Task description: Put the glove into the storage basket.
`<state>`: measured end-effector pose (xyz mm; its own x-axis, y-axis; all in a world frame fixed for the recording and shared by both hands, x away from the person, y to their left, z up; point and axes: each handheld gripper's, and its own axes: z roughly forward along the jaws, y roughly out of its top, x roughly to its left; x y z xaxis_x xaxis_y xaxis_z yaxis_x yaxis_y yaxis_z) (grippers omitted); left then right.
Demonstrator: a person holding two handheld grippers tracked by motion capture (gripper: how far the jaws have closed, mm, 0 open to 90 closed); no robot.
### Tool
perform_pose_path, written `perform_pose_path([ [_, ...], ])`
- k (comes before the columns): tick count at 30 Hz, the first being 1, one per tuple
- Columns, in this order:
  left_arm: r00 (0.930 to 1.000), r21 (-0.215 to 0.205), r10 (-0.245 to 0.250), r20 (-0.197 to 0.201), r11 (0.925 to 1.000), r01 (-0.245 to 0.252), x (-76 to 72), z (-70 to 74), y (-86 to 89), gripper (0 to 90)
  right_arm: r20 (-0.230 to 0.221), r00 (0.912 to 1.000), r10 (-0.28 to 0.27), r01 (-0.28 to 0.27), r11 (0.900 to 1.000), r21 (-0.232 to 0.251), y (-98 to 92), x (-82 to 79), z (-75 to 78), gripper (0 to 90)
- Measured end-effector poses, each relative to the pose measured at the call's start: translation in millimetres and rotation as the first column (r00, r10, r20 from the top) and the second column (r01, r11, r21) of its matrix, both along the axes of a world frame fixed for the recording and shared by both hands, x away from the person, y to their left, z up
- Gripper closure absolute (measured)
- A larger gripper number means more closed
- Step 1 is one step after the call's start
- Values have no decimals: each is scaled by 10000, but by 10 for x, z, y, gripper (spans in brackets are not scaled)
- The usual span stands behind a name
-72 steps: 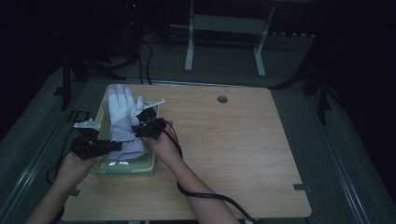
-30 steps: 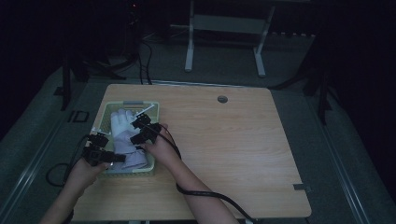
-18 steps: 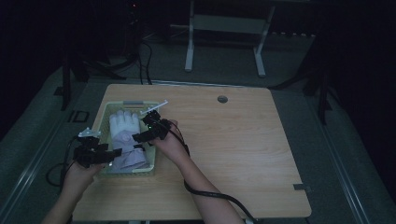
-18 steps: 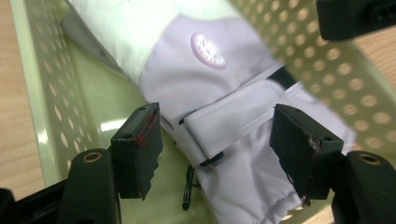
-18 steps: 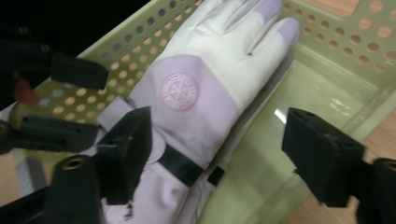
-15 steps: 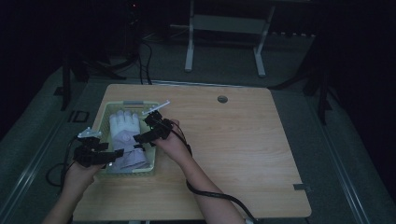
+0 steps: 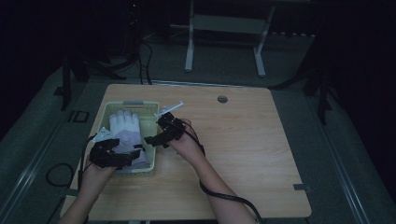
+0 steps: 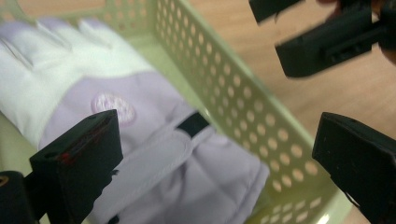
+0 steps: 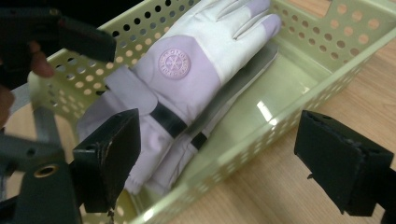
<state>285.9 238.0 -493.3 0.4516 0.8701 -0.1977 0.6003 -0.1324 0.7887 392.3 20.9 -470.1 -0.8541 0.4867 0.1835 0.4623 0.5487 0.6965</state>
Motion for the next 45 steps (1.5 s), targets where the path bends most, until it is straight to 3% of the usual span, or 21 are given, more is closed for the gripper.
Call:
perform_pose_path([
  [1, 9999, 65, 114, 35, 9999, -115, -1, 5, -23, 18, -2, 10000, 40, -40, 10000, 17, -25, -1, 0, 145],
  [6, 10000, -458, 22, 91, 9990, -18, -11, 31, -114, 19, 151, 9999, -3, 4, 10000, -28, -147, -14, -20, 143],
  [12, 9982, -321, -604, -24, 9977, 603, -25, 58, -309, 19, 478, 9988, -81, 83, 10000, -52, -330, -35, -55, 138],
  [17, 9945, -587, -1044, 59, 9928, 1046, -58, 72, -485, 19, 531, 9985, -163, 172, 9997, -163, -475, -54, -47, 136],
  [22, 9908, -560, -1354, -60, 9893, 1348, -81, 48, -623, 19, 738, 9971, -173, 189, 9996, -222, -614, -69, -46, 134],
  [25, 9869, -543, -1614, -38, 9855, 1610, -89, 41, -715, 19, 734, 9970, -246, 259, 9995, -162, -703, -70, -70, 134],
  [28, 9825, -255, -1858, 109, 9822, 1861, -101, 34, -812, 19, 816, 9964, -222, 234, 9996, -137, -818, -76, -119, 134],
  [33, 9719, -68, -2351, 154, 9719, 2352, -122, 12, -997, 19, 853, 9961, -224, 235, 9997, -114, -945, -87, -172, 136],
  [38, 9661, -3, -2562, 309, 9666, 2564, -151, -24, -1164, 19, 769, 9966, -291, 297, 9995, -68, -1108, -119, -244, 136],
  [45, 9511, -195, -3077, 261, 9511, 3082, -177, -96, -1363, 19, 757, 9966, -330, 333, 9994, -23, -1330, -162, -363, 136],
])
